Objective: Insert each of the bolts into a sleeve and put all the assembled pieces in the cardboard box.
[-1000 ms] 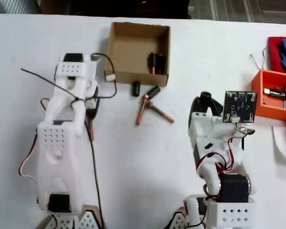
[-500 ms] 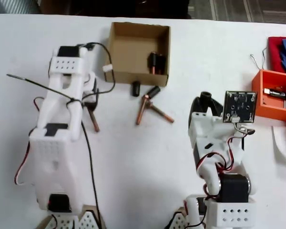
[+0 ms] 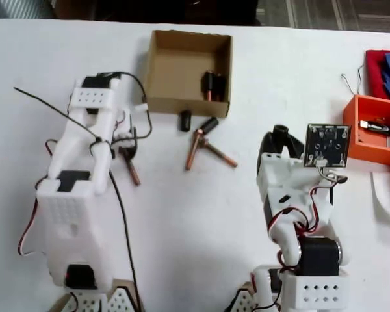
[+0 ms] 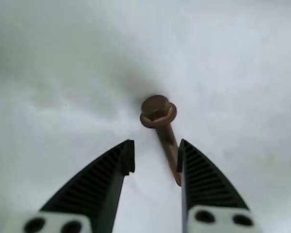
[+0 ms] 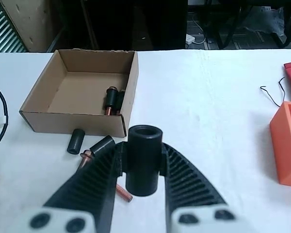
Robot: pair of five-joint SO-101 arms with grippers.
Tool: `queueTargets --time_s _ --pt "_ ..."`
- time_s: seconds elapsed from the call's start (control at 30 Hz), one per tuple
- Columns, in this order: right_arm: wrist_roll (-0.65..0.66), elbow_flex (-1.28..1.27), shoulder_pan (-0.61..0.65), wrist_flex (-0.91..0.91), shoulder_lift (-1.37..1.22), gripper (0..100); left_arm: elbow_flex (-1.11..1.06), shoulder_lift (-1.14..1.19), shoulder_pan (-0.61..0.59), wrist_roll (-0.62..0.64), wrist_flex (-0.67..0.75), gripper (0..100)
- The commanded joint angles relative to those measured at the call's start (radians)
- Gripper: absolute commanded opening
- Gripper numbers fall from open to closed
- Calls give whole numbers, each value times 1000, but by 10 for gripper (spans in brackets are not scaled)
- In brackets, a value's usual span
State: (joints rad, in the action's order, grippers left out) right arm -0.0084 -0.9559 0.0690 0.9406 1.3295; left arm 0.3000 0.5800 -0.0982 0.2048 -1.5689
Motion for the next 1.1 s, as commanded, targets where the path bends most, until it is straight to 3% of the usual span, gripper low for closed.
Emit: queueTargets --time_s 0.0,0.23,0.4,0.53,0.67,0.9,0.97,1.07 --pt "-8 9 -7 -4 16 23 -4 -2 -5 43 15 164" --pt "-8 9 -7 -4 16 23 4 41 -3 569 52 165" --pt "-8 9 -7 -4 16 23 2 46 3 591 58 165" --pt "-8 9 -7 -4 16 23 -1 46 11 523 60 158" --pt "-8 9 -7 -4 16 23 -4 48 34 433 61 18" --pt "-8 9 -7 -4 16 23 5 43 0 402 103 27" --pt "-8 9 -7 -4 16 23 5 37 -32 290 103 29" --pt "-8 9 -7 -4 16 23 15 48 -61 2 117 27"
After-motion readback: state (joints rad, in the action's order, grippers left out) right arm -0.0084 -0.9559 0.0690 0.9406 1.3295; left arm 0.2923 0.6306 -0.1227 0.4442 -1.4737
